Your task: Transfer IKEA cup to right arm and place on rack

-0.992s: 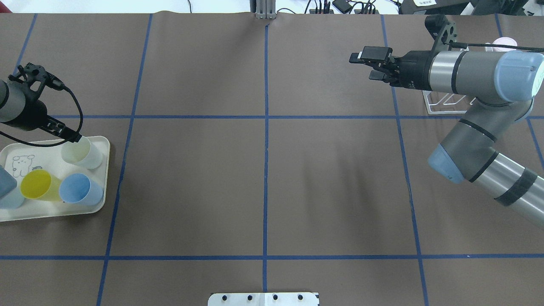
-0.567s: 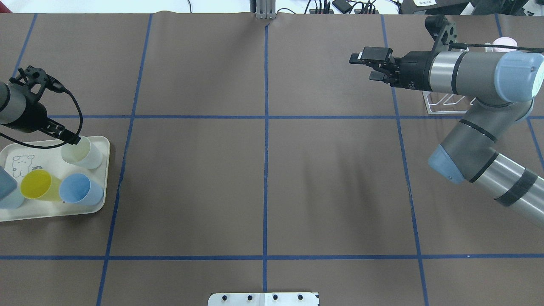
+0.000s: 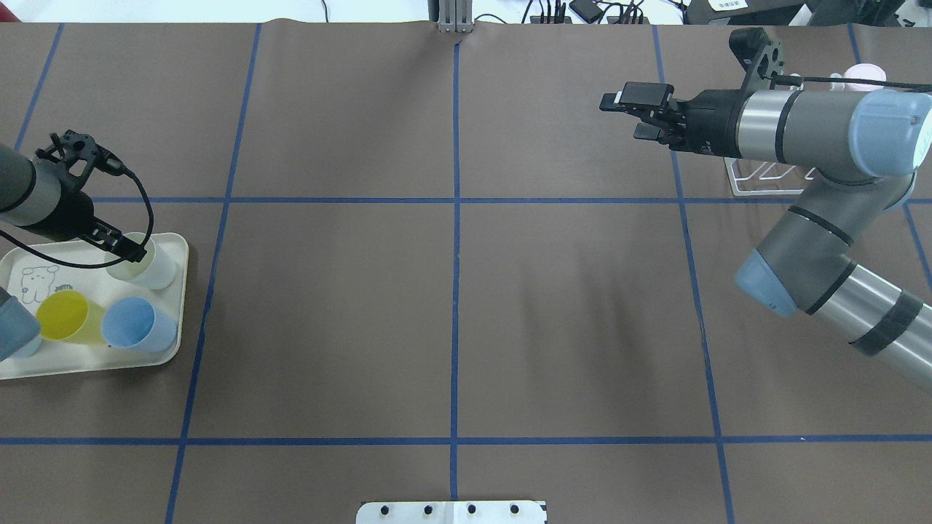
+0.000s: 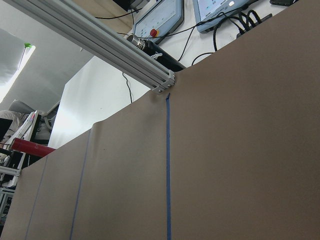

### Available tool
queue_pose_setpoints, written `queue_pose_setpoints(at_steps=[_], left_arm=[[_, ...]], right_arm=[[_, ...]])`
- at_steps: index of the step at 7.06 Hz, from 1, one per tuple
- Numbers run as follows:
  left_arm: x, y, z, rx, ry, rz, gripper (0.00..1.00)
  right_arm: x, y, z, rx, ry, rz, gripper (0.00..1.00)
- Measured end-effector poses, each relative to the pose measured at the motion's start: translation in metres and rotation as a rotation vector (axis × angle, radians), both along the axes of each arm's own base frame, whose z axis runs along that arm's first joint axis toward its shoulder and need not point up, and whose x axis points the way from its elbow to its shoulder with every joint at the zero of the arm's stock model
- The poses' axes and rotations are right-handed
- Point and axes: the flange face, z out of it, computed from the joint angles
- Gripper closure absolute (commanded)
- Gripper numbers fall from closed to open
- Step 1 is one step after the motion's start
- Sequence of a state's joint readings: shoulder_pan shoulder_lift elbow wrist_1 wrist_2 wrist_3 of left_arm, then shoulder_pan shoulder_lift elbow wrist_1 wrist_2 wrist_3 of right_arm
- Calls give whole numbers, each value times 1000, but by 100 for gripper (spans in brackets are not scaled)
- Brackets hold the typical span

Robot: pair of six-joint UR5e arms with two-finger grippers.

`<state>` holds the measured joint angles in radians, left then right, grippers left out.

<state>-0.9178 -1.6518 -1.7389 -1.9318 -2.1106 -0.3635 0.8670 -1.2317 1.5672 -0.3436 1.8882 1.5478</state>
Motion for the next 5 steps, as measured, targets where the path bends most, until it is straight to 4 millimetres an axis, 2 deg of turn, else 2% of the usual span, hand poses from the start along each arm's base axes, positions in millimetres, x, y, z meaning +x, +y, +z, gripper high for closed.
queue_pose_setpoints(at_steps=[1,2,3,5], left_arm=[[1,2,2,-3,-2,3,74],[0,3,3,-4,-3,4,94],[0,4,2,-4,-1,5,100],[-2,5,-1,-2,3,4,100]], right_arm=[[0,0,0,0,0,0,0],[0,0,-1,1,-1,0,0],[0,0,-1,2,-2,0,0],[-1,0,-2,2,-2,-2,0]])
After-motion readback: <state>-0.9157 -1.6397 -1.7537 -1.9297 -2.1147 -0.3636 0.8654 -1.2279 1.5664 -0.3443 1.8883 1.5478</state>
